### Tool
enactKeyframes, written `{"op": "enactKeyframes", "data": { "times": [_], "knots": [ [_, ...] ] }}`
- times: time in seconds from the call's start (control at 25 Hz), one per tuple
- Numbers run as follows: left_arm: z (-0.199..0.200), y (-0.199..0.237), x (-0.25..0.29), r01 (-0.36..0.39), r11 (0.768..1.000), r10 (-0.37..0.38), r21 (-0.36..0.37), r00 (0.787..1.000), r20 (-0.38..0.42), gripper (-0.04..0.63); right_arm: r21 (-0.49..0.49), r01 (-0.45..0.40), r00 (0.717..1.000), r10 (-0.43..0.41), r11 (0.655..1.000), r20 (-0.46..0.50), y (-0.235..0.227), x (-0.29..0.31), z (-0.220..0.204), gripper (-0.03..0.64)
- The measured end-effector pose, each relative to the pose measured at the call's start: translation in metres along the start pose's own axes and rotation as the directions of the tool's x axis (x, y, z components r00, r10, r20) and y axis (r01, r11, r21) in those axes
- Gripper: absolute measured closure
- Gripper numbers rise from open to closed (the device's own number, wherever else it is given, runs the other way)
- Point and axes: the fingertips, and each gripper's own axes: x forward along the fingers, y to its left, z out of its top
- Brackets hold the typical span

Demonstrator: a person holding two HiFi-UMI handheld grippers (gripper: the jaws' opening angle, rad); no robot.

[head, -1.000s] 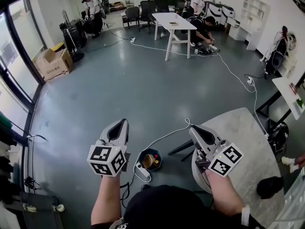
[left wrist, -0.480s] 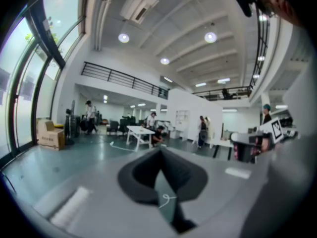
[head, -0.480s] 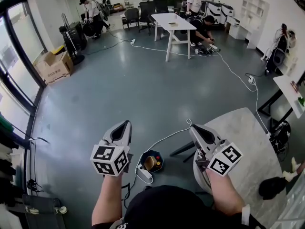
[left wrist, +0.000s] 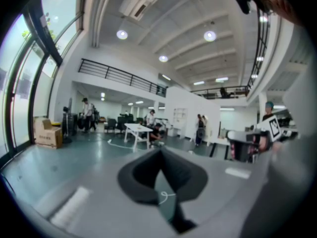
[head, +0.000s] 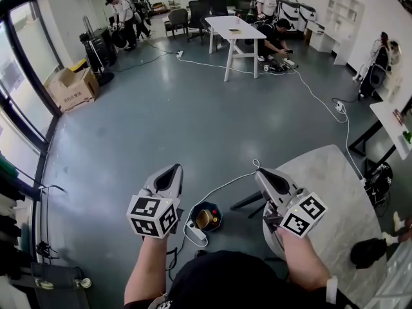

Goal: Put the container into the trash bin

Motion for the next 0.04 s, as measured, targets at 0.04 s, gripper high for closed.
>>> {"op": "enactKeyframes", "data": {
  "times": [0.04],
  "knots": [
    [-0.0006,0.0015,0.0001,0.0,1.0,0.0,-0.001,1.0,-0.003,0.587,0.002,-0.001,1.0,0.001,1.0,-0.001,0.0008,0.0021,-0.0004,0.625]
  ]
}}
